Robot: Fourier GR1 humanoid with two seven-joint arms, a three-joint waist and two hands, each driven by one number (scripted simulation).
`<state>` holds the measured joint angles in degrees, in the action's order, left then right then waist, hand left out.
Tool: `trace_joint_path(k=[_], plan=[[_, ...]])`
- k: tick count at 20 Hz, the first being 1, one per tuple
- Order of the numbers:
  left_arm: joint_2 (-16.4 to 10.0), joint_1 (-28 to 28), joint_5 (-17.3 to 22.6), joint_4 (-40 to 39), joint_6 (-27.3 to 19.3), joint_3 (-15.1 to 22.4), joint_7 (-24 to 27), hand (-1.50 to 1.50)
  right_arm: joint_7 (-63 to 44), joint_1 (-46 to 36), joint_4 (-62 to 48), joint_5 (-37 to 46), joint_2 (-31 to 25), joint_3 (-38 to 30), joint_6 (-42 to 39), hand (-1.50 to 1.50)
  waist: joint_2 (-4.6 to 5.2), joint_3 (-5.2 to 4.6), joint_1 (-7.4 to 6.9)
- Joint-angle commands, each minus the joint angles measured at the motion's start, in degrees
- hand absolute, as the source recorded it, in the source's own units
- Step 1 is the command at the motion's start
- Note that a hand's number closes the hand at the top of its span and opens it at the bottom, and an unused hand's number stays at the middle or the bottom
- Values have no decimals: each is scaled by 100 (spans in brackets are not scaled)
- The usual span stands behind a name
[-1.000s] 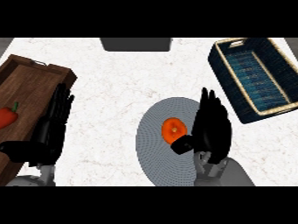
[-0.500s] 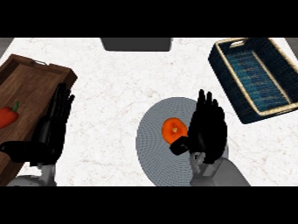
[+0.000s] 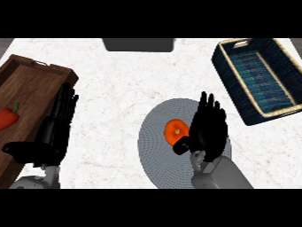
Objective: Pick the squash from the placemat and place it in the basket
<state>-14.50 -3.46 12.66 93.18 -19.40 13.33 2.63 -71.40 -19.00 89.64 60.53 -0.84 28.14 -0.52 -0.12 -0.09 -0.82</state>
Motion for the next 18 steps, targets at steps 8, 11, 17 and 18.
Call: trace_joint_path(k=[8, 11, 17, 18], plan=[[-21, -26, -12, -94, 100, -140, 31, 0, -1382, 82, -482, -266, 80, 329, 646, -150, 12, 4, 10], [-132, -64, 100, -80, 262, -261, -13, 0, -1382, -23, -417, -392, 80, 195, 476, -150, 5, 1, 21], [86, 257, -24, 132, 105, -82, 35, 0, -1381, -63, -821, -540, 80, 287, 823, -150, 10, 6, -32], [-362, -57, 284, 168, 462, -532, -211, 0, -1381, -118, -676, -475, 80, 275, 744, -150, 4, 5, 5]])
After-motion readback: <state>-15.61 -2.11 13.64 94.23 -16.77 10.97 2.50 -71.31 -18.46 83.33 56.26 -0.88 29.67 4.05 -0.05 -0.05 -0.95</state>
